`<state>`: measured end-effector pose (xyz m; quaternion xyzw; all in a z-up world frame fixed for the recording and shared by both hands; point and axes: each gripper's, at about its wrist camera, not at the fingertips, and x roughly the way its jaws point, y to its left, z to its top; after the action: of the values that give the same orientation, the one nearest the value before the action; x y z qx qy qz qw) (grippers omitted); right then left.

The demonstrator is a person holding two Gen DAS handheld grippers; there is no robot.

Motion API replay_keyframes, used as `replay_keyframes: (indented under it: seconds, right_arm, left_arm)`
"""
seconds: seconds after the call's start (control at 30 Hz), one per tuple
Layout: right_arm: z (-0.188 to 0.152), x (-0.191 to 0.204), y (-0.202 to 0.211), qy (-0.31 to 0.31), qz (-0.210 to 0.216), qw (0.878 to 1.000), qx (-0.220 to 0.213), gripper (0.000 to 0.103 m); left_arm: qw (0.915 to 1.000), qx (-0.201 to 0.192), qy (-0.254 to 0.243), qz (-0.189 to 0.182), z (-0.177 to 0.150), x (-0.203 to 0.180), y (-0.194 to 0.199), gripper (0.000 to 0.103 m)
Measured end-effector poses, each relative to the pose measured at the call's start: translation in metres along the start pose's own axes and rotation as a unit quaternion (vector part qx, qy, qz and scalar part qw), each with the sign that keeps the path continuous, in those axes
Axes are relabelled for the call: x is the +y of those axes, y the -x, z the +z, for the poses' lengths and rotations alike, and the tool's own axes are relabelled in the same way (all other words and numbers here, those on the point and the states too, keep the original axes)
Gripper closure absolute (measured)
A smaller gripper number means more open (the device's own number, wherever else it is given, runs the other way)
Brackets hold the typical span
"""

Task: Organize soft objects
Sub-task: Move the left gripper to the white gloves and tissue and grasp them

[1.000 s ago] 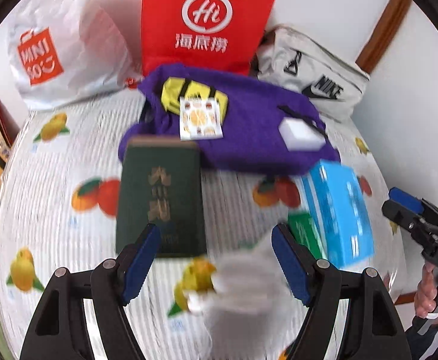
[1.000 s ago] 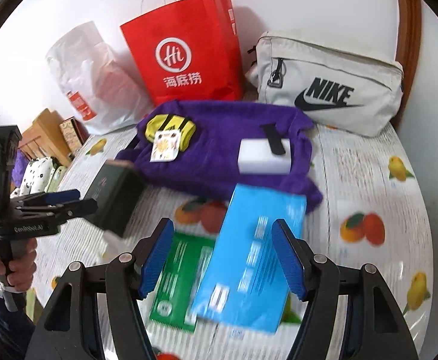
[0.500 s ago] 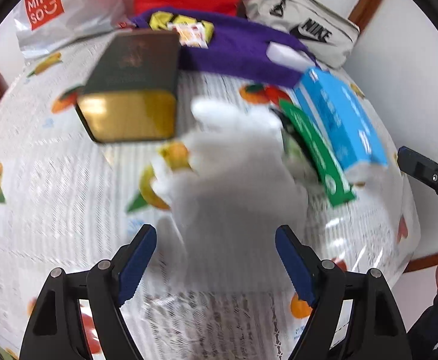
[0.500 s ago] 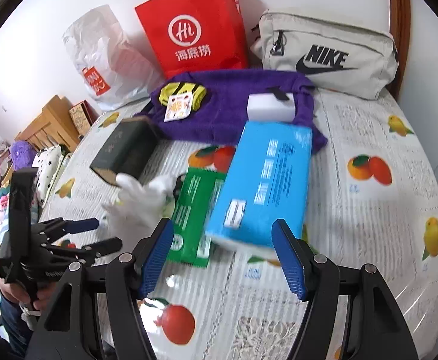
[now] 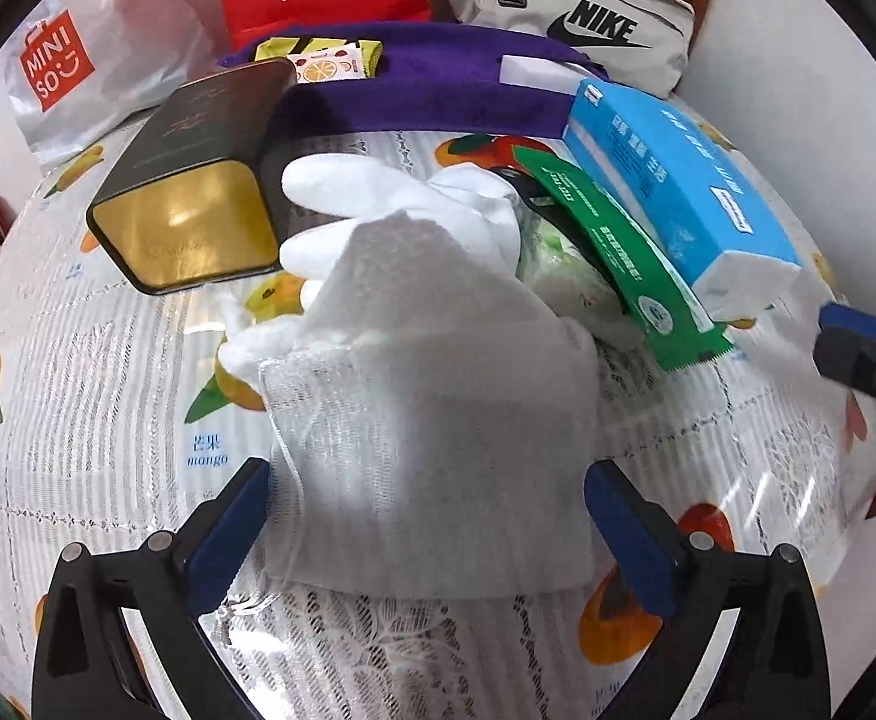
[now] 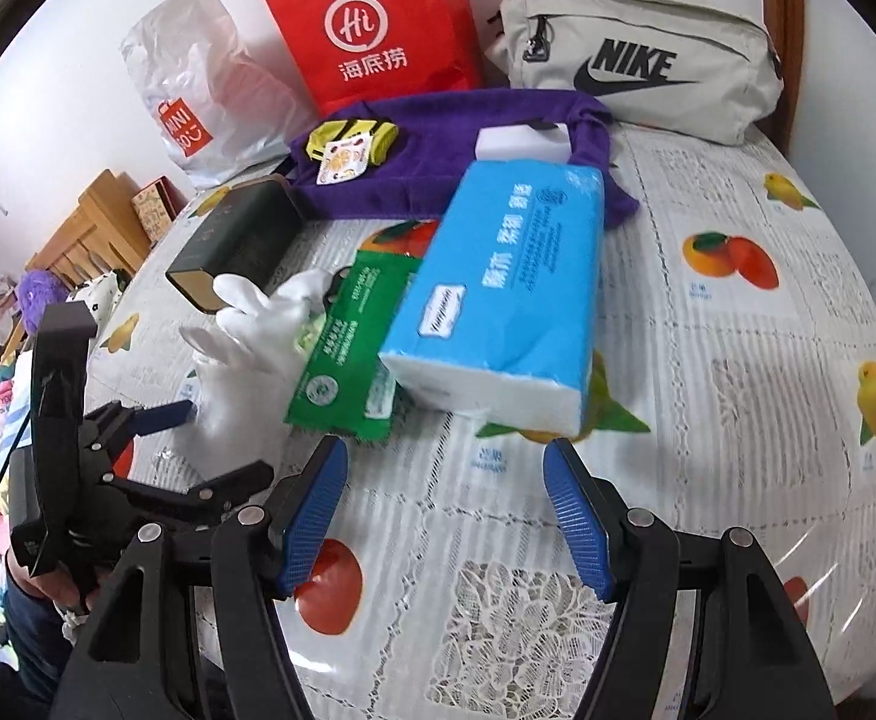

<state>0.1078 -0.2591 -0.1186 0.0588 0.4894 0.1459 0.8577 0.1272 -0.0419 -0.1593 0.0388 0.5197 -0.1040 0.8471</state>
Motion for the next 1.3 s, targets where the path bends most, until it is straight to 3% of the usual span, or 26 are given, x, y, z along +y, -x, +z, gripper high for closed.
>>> replay_keyframes:
  seconds: [0.1, 0.17, 0.23, 0.27, 0.33, 0.43, 0.5, 0.73, 0.9, 1.13, 1.2, 1.23, 1.3]
  right_arm:
    - [-0.003, -0.002, -0.003, -0.003, -0.001, 1.0, 0.003, 0.036]
    - [-0.003, -0.001, -0.005, -0.002, -0.001, 1.0, 0.005, 0.036]
    - [-0.004, 0.002, -0.007, 0.002, -0.002, 1.0, 0.006, 0.036]
    - [-0.004, 0.005, -0.008, 0.004, -0.003, 1.0, 0.006, 0.036]
    - [-0.002, 0.01, -0.01, 0.008, -0.006, 1.0, 0.012, 0.037]
    - [0.003, 0.022, -0.01, 0.021, -0.001, 1.0, 0.009, 0.037]
    - [0.006, 0.03, -0.014, 0.027, -0.001, 1.0, 0.011, 0.037]
    - [0.013, 0.036, -0.038, -0.005, 0.007, 1.0, 0.027, 0.037]
    - [0.017, 0.042, -0.053, -0.03, 0.02, 0.998, 0.044, 0.037]
    - [0.026, 0.051, -0.072, -0.041, 0.004, 0.997, 0.06, 0.037]
    - [0.029, 0.052, -0.077, -0.043, 0.003, 0.997, 0.065, 0.042]
    - [0.029, 0.052, -0.08, -0.044, 0.001, 0.997, 0.068, 0.05]
    - [0.028, 0.055, -0.083, -0.036, -0.003, 0.997, 0.073, 0.051]
  left_arm:
    - [0.9998, -0.018, 0.001, 0.005, -0.002, 0.0, 0.0, 0.002]
    - [0.9995, -0.03, -0.005, 0.012, -0.003, 0.0, 0.003, 0.013]
    - [0.9992, -0.036, -0.01, 0.016, -0.006, 0.003, 0.008, 0.035]
    - [0.9991, -0.036, -0.01, 0.02, -0.005, 0.004, 0.01, 0.041]
    - [0.9994, -0.031, -0.01, 0.015, -0.004, 0.011, 0.014, 0.065]
    - [0.9997, -0.025, -0.002, -0.002, -0.003, 0.024, 0.017, 0.085]
    - [0.9997, -0.02, 0.005, -0.014, -0.005, 0.033, 0.019, 0.09]
    - [0.9995, -0.026, 0.018, -0.009, -0.018, 0.059, 0.027, 0.093]
    - [0.9988, -0.029, 0.025, -0.029, -0.022, 0.069, 0.027, 0.093]
    - [0.9979, -0.029, 0.025, -0.051, -0.02, 0.075, 0.025, 0.093]
    - [0.9974, -0.03, 0.028, -0.059, -0.02, 0.077, 0.025, 0.093]
    - [0.9972, -0.03, 0.03, -0.062, -0.02, 0.078, 0.025, 0.093]
    - [0.997, -0.03, 0.031, -0.064, -0.02, 0.078, 0.024, 0.093]
